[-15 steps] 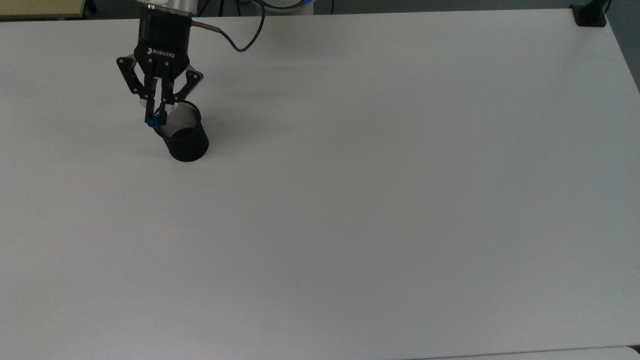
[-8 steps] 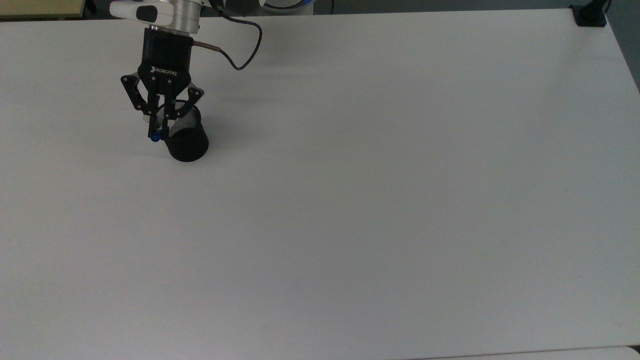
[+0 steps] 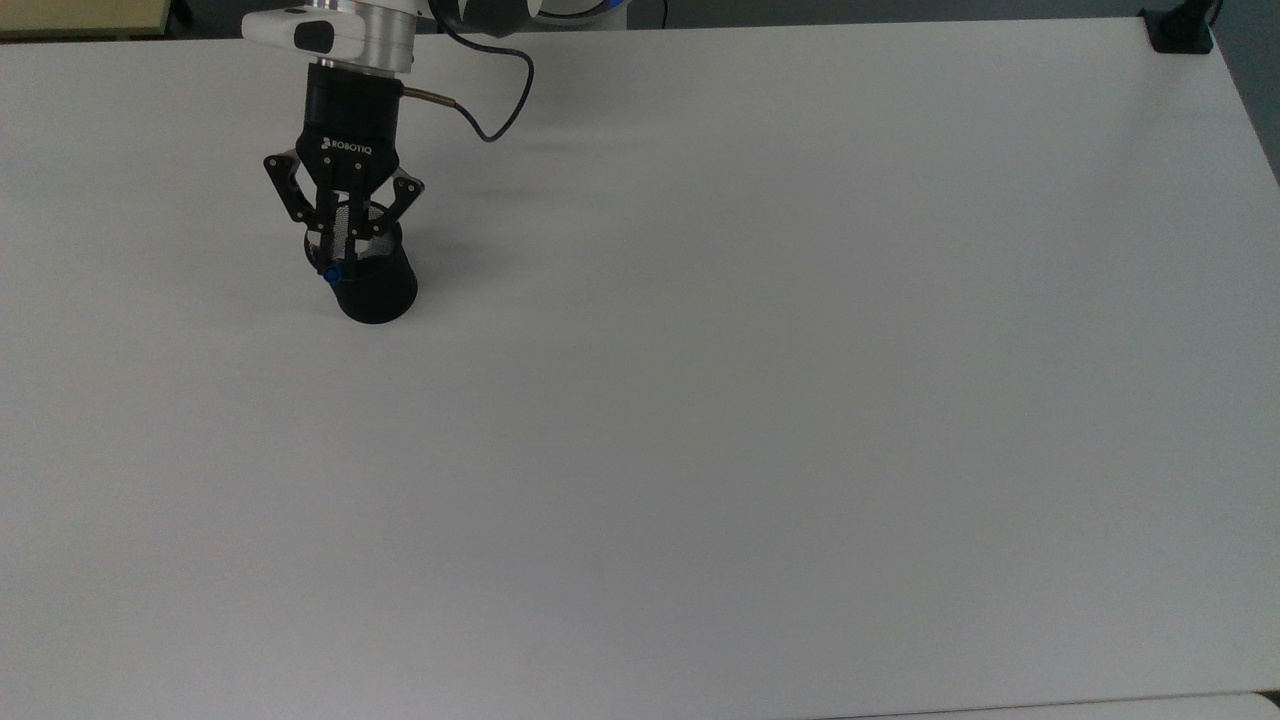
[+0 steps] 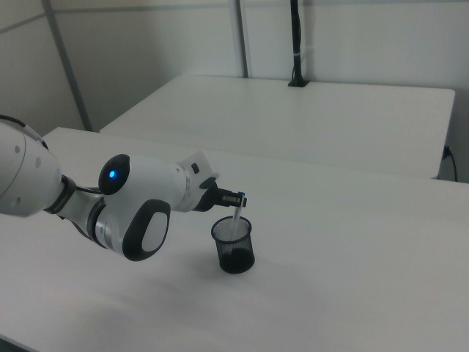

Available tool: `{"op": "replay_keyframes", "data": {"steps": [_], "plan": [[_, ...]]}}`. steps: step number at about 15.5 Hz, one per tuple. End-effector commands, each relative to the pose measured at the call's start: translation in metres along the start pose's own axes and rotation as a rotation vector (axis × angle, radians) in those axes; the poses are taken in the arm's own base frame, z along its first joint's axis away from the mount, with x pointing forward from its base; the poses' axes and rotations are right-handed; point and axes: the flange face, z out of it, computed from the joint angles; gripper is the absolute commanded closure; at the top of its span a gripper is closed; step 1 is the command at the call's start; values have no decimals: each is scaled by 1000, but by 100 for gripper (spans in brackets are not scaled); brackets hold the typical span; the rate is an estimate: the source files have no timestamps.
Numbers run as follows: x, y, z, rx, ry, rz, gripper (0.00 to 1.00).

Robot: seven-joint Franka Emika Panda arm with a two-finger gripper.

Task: Insert the marker
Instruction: 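Lower the marker into the cup and open the gripper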

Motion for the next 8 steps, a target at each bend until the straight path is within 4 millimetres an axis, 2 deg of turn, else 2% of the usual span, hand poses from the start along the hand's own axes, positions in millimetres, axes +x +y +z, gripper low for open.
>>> {"op": "replay_keyframes", "data": {"steps": [1, 3, 4, 6, 8], "plan": [[-4, -4, -7, 4, 14, -27, 80], [-2, -3, -8, 2, 19, -15, 54], [0, 0, -10, -3, 22, -8, 46], [6, 4, -15, -11, 38, 18, 36], [18, 8, -21, -19, 61, 43, 31]]}}
